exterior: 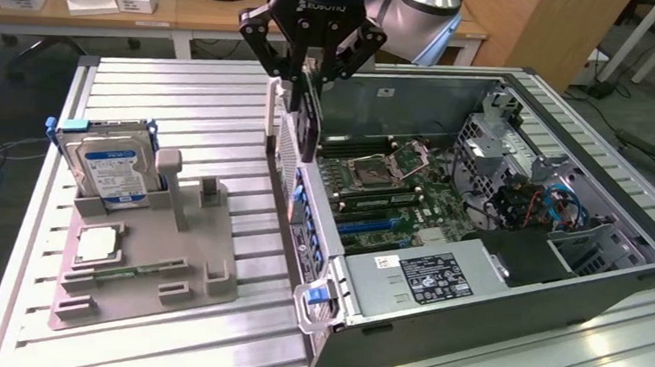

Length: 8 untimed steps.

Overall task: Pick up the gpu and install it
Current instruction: 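Pick up the gpu and move the gpu toward the slot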

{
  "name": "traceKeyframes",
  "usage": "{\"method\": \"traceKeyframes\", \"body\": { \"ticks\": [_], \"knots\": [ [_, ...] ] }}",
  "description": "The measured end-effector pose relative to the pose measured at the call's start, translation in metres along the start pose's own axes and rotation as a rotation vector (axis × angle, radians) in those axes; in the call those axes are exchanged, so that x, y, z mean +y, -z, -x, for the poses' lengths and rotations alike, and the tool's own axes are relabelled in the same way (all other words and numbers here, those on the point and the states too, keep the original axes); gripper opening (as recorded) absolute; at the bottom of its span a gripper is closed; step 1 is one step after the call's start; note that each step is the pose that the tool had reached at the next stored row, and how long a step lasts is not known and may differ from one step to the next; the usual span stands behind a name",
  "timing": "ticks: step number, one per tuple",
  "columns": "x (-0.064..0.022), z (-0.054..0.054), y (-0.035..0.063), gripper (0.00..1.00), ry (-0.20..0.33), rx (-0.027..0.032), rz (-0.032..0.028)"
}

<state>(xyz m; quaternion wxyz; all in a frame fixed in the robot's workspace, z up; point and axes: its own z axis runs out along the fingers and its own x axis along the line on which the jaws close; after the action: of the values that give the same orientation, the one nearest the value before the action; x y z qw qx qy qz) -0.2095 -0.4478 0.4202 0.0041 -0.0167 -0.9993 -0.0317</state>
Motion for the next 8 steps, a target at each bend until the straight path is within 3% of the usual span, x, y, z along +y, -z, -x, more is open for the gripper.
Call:
{"method": "traceKeyframes", "body": {
  "ticks": [8],
  "knots": [
    [0.0002, 0.0060, 0.0000, 0.27, 0.000, 0.0005, 0.0000]
  ]
}}
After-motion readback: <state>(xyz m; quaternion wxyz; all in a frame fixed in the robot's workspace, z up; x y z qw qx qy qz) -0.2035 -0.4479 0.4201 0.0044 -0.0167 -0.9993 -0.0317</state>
